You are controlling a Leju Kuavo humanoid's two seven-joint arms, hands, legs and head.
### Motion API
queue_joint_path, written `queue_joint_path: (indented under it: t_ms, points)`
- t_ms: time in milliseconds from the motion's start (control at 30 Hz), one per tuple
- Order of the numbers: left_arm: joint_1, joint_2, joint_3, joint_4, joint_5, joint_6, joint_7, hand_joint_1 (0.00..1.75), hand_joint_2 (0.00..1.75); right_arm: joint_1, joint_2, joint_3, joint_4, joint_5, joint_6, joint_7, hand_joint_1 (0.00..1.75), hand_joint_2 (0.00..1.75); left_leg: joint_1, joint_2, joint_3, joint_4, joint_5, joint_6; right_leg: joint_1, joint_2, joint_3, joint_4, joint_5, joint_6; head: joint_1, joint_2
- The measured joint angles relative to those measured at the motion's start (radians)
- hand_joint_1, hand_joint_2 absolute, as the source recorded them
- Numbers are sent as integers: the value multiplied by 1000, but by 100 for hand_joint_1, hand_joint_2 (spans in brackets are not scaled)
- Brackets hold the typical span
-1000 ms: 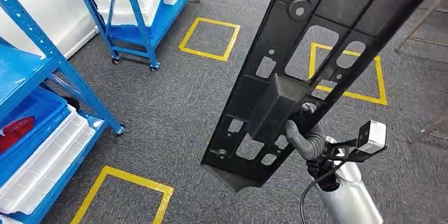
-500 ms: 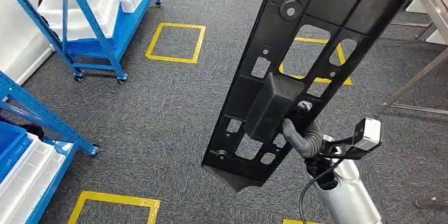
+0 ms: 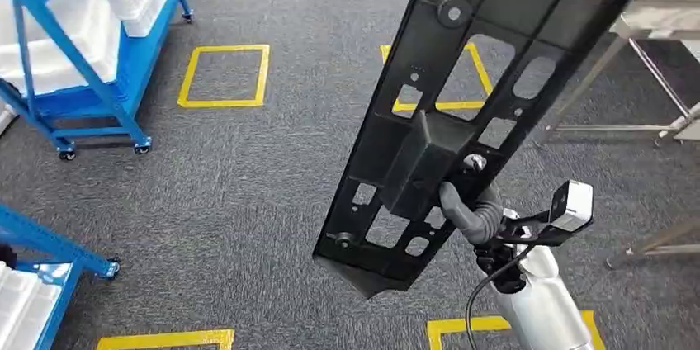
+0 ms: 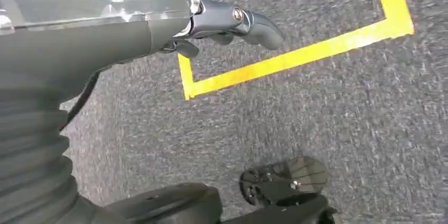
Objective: Take the parts from the cabinet and place them on the table.
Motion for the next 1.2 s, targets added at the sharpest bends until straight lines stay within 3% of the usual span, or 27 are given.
queue_joint_path:
  t_ms: [33,67,100,133,167,200,233,267,300,333,367,400,433,500,800,833,867,900,933,1000,1033,1067,1100,1167,1200]
  points:
    - [-2,0,0,0,1,0,0,0,175,0,0,0,0,0,0,1,175,175,-1,13,5,-2,-2,-7,1,13,0,-5,2,-6,0,0]
    - [-3,0,0,0,1,0,-1,0,175,-1,0,0,-1,0,0,2,175,175,2,9,5,2,-12,-13,-14,29,10,-16,9,-16,0,0]
    - [-4,0,0,0,1,0,-1,0,175,-5,0,1,-2,0,0,1,175,175,6,-49,-3,34,-33,-16,-12,39,13,-20,9,-19,0,0]
    - [-3,-1,0,0,1,0,-1,0,175,-11,0,3,-1,0,1,2,175,175,8,-84,-35,105,-72,-15,-12,48,14,-20,9,-25,0,0]
    - [-1,-1,0,0,1,0,-1,0,175,-12,-2,5,0,0,1,2,175,175,9,-100,-76,186,-109,-17,-11,60,15,-20,8,-28,0,0]
    - [2,-1,0,0,2,0,-1,0,175,-12,-3,6,2,0,1,2,175,175,9,-108,-120,271,-139,-19,-9,74,14,-19,7,-30,0,0]
    - [2,-1,0,0,5,0,-3,0,175,-12,-3,7,5,0,2,3,175,175,9,-110,-151,323,-147,-20,-8,89,15,-18,7,-30,0,0]
    - [-2,-1,0,0,4,0,-4,0,175,-12,-3,8,8,1,2,4,175,175,9,-110,-156,322,-128,-19,-8,104,16,-17,7,-30,0,0]
    - [-5,-1,0,0,3,1,-3,0,175,-15,-3,9,11,1,4,5,175,175,9,-110,-142,279,-90,-17,-8,118,18,-15,5,-29,0,0]
    - [-4,-1,0,0,3,2,-1,0,175,-18,-3,10,13,0,5,5,175,175,10,-116,-107,192,-33,-13,-8,135,21,-12,3,-27,0,0]
    - [-2,-1,0,0,2,2,-1,0,175,-21,-3,10,13,0,6,5,175,175,11,-140,-69,99,20,-10,-9,149,23,-9,0,-24,0,0]
    - [2,0,0,0,2,3,-1,0,175,-25,-3,10,15,-1,7,5,175,175,13,-187,-47,39,35,-5,-11,161,20,-7,-2,-20,0,0]
    - [3,0,0,0,2,3,-2,0,175,-30,-3,10,17,-3,9,5,175,175,17,-199,-37,14,27,-5,-7,173,13,2,-3,-14,0,0]
    - [1,0,0,0,2,4,-3,0,175,-29,-2,10,21,-3,13,5,175,175,10,-183,-38,18,24,0,-17,192,4,-3,3,1,0,0]
    - [1,0,0,0,2,4,-3,0,175,-29,-3,10,21,-3,14,5,175,175,10,-180,-38,17,24,3,-19,196,4,-5,5,4,0,0]
    - [-1,-3,0,0,2,4,-5,0,175,-39,4,10,23,-3,16,4,175,175,14,-130,-23,-11,37,25,-11,104,-43,92,-56,19,0,0]
    - [0,-3,0,0,2,4,-5,0,175,-40,5,10,24,-3,16,4,175,175,12,-122,-23,-11,36,26,-12,90,-68,141,-79,21,0,0]
    - [3,-2,1,0,2,5,-4,0,175,-37,8,10,34,-3,16,5,175,175,9,-74,-22,-9,29,26,-24,69,-150,290,-109,32,0,0]
    - [1,-3,1,0,3,5,-6,0,175,-45,8,13,39,-3,17,4,175,175,0,-27,-7,-3,8,1,-12,-11,3,-6,3,15,0,0]
    - [-1,-3,1,0,4,5,-7,0,175,-46,8,13,40,-3,17,4,175,175,1,-4,1,-6,3,-10,-5,14,-2,-2,-1,4,0,0]
    - [-4,-3,1,0,3,5,-7,0,175,-47,8,13,40,-4,17,3,175,175,1,8,6,-5,-3,-18,-11,28,4,-9,2,-5,0,0]
    - [-4,-2,1,0,3,5,-7,0,175,-47,8,14,40,-4,18,3,175,175,8,-26,5,11,-16,-23,-15,39,11,-14,4,-9,0,0]
    - [-4,-2,0,0,3,5,-7,0,175,-52,8,14,40,-5,18,1,175,175,10,-70,-16,58,-46,-22,-17,48,13,-15,4,-16,0,0]
    - [-1,-2,0,0,3,5,-7,0,175,-54,6,15,41,-5,18,1,175,175,13,-107,-103,231,-123,-25,-14,71,13,-15,3,-24,0,0]
    - [1,-2,0,0,3,5,-7,0,175,-53,6,18,42,-5,18,1,175,175,13,-110,-144,305,-143,-27,-12,86,13,-14,2,-25,0,0]
